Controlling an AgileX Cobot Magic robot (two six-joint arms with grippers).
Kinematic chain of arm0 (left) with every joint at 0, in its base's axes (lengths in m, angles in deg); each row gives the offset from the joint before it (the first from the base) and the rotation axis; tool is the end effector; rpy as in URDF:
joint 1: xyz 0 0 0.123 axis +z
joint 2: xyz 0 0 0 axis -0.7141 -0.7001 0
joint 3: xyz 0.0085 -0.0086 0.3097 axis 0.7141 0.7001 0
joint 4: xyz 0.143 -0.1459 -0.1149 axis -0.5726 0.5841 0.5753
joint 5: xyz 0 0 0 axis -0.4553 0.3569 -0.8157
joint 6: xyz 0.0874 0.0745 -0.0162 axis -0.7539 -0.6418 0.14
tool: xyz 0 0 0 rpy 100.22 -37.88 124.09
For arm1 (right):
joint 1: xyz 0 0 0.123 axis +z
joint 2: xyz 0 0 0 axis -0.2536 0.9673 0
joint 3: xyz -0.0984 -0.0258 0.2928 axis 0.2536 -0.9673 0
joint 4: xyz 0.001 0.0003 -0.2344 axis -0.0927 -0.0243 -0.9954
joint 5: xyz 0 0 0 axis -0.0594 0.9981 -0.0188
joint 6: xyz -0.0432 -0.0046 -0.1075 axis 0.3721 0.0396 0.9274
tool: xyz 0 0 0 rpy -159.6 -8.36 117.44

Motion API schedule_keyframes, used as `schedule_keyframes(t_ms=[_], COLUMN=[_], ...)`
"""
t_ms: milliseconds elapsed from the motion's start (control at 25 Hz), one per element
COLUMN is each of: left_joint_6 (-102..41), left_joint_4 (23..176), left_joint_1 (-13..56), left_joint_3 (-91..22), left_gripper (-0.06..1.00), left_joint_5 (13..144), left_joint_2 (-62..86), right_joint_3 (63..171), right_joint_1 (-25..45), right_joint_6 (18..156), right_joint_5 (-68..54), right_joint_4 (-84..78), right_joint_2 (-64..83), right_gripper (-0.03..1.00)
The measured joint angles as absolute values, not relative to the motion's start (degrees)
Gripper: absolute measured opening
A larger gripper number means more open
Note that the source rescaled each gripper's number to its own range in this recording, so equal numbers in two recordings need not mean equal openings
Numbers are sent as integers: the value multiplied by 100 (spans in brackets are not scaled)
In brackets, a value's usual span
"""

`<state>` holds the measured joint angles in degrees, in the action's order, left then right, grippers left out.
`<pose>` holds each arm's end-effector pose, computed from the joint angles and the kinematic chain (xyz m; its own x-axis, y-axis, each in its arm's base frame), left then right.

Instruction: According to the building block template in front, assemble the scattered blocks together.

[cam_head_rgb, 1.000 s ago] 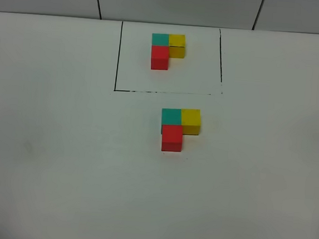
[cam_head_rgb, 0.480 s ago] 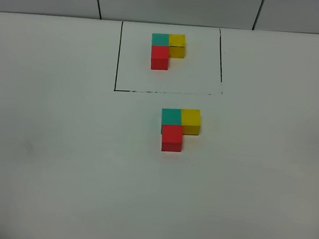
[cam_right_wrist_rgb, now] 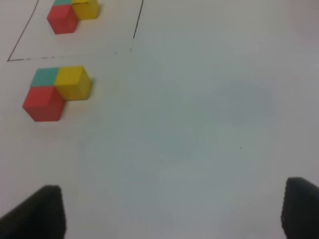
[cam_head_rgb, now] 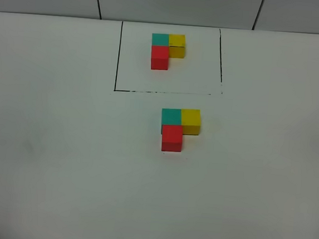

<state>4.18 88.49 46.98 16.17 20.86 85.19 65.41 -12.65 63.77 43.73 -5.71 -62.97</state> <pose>-0.0241 -0.0056 0.2574 -0.4589 -0.0417 -0.8875 -0.0005 0.9989 -0.0467 -0.0216 0.0091 0.2588 -0.4637 0.0404 -0.8851 -0.0847 0.9924 0.0897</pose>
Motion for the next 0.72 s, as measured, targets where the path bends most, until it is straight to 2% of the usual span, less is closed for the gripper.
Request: schedule_keyframes(t_ms=[320, 720], left_joint_6=[418, 418], left_joint_4=[8849, 8849], left_joint_1=[4698, 4698], left_joint_3=[1617, 1617], left_gripper=[74, 74], left_joint_5=[2086, 2086], left_joint_2=[8519, 8519], right_joint_3=[6541, 6541], right_joint_1=[-1584, -1603], right_joint_6=[6377, 6377], right_joint_5=[4373, 4373], right_joint_4=[-567, -567], right_joint_2=[-6297, -6297], right_gripper=[76, 76])
